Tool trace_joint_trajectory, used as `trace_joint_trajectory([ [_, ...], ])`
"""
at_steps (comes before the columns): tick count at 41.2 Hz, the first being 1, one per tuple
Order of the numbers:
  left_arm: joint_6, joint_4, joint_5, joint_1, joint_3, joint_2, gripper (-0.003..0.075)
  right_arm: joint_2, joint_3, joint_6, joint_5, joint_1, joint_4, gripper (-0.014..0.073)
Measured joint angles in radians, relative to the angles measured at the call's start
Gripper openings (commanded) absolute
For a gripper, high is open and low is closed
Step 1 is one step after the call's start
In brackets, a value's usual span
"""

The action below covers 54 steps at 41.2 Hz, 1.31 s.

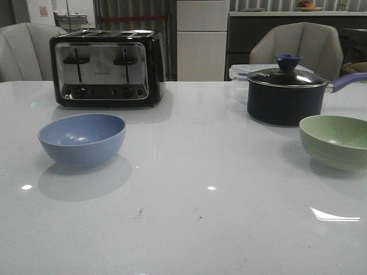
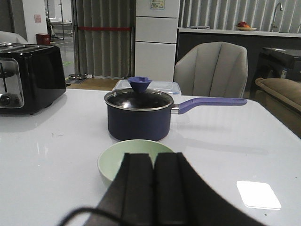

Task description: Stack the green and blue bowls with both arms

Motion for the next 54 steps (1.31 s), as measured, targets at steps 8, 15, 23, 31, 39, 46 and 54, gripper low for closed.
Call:
trace_joint_trajectory([
  [8, 0.0, 0.0, -0.003, 0.0, -0.045, 0.0, 0.0093, 0.0, -0.072, 0.0, 0.056, 0.0, 0.0, 0.0028],
  [15, 0.0, 0.0, 0.074, 0.0, -0.231, 0.0, 0.0093, 0.0, -0.272, 0.0, 0.206, 0.0, 0.0, 0.0028],
  [23, 0.0, 0.0, 0.292, 0.0, -0.504, 0.114, 0.0093, 0.102, -0.524, 0.0, 0.392, 0.0, 0.0, 0.0028],
  [31, 0.0, 0.0, 0.49, 0.0, -0.672, 0.279, 0.0093, 0.275, -0.672, 0.0, 0.597, 0.0, 0.0, 0.0028],
  [39, 0.0, 0.0, 0.599, 0.0, -0.688, 0.397, 0.0093, 0.417, -0.681, 0.0, 0.696, 0.0, 0.0, 0.0028],
  [46, 0.0, 0.0, 0.653, 0.0, -0.685, 0.474, 0.0093, 0.516, -0.678, 0.0, 0.72, 0.0, 0.0, 0.0028],
  [54, 0.0, 0.0, 0.664, 0.0, -0.685, 0.536, 0.0094, 0.61, -0.678, 0.0, 0.726, 0.0, 0.0, 0.0041],
])
